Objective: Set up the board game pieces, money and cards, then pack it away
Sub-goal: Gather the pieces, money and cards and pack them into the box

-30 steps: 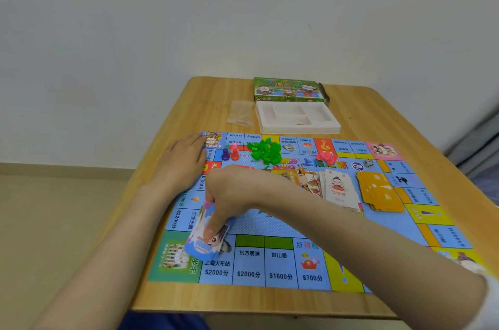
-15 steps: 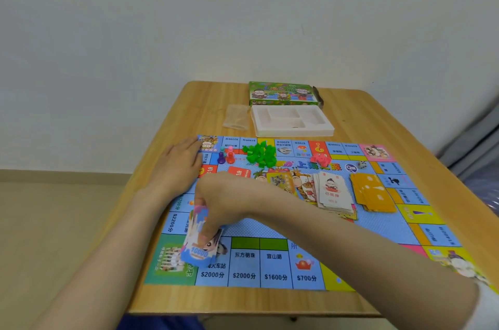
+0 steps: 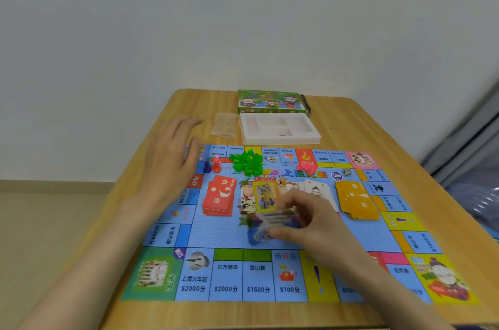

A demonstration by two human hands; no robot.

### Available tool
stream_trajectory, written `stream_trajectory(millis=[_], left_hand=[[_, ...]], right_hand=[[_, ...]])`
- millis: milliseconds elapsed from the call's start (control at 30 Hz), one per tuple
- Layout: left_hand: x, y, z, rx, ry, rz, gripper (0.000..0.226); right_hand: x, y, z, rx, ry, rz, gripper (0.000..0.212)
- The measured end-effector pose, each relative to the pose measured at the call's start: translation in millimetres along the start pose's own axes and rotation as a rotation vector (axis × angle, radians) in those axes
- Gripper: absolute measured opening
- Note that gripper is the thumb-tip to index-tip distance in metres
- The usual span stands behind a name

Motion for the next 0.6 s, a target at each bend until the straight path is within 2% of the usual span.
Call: stream_trajectory(millis=[100, 200, 233, 300, 367, 400, 467, 533, 600], left_hand=[[-9.6, -61.2, -15.7, -0.062, 0.236, -0.216, 0.041], [-42.1, -107.9, -45.2, 0.076, 0.499, -0.462, 0.064], [-52.9, -115.1, -53.9, 0.126, 0.590, -0.490, 0.075], [-67.9, -118.8, -62.4, 0.169, 0.722, -0.426, 0.093], [-79.5, -113.3, -66.2, 0.178, 0.845, -0.321, 0.096], [-81.6, -112.1, -66.4, 0.173, 0.880, -0.281, 0.093], [-84.2, -109.5, -66.5, 0.121, 0.898, -0.250, 0.072], [-85.7, -107.6, -66.1, 0.043, 0.883, -0.214, 0.049], [-90.4, -105.4, -70.8, 0.009, 0.863, -0.177, 0.044]], right_hand=[[-6.6, -2.1, 0.0, -0.119, 0.017, 0.033, 0.027], [-8.1, -0.9, -2.4, -0.241, 0.019, 0.082, 0.025], [-9.2, 1.0, -3.8, -0.295, 0.019, 0.128, 0.022], [-12.4, 4.2, -7.1, -0.417, 0.035, 0.211, 0.022], [-16.7, 4.3, -10.7, -0.520, 0.070, 0.255, 0.031], [-17.7, 2.9, -13.1, -0.586, 0.088, 0.272, 0.038], [-19.5, 2.7, -18.5, -0.666, 0.105, 0.277, 0.051], [-20.8, -0.5, -21.1, -0.731, 0.085, 0.293, 0.043], [-22.5, 7.4, -19.9, -0.782, 0.032, 0.302, 0.031]])
Point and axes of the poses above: each hand's wrist, its own x-axis towards the middle knuckle, its own z-axis out of the back of the hand, y = z × x, the point moved 9 cm from there along x, towards the middle knuckle, and after that the axes turned 1 degree about -x, right-handed, at the moved point
